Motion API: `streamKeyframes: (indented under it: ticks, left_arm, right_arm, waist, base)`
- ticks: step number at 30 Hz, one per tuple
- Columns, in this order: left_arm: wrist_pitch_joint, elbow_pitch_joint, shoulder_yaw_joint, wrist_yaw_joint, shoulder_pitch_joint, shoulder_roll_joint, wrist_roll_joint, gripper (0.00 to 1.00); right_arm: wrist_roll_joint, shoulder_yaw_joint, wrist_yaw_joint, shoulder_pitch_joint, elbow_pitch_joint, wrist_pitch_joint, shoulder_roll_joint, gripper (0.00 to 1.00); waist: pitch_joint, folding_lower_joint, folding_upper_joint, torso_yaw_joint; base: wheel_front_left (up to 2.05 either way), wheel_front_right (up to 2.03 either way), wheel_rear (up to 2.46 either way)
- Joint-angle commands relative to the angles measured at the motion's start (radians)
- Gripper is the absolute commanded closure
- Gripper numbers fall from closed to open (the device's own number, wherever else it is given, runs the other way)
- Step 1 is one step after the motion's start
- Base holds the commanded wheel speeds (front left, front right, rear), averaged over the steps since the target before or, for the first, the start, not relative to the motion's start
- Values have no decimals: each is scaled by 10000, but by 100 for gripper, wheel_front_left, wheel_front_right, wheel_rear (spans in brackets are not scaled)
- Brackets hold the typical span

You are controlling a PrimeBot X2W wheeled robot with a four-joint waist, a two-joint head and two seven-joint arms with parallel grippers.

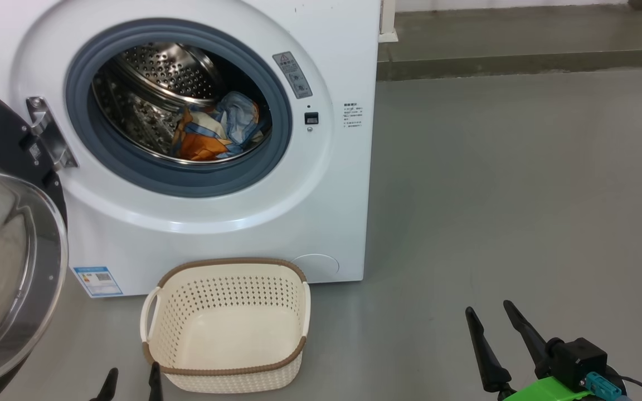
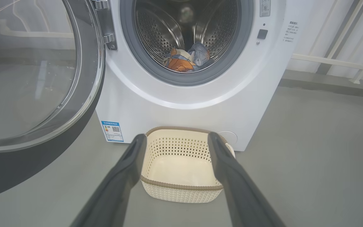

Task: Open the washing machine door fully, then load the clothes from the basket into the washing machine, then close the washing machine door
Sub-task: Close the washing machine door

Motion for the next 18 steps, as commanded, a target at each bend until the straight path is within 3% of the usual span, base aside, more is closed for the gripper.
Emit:
streamKeyframes:
  ticks: [1,10,18]
  left_arm:
    - [-118,-176,320,-24,-482,59,44,0]
    - [-118,-127,237,-27,-533,57,63,0]
    - [-118,-173,249,27,-453,74,128,0]
  right_arm:
    - [108,261,27,-371,-204,-120,-18,0]
    - [201,282,27,-306,-216,-120,-18,0]
    - [392,560,27,-217,-206,-120,-18,0]
  waist:
    - [-3,0,-1,5]
    - [-42,0,-1,290]
    - [-49,0,-1,1290]
  base:
    - [0,0,0]
    - [0,0,0]
    - [0,0,0]
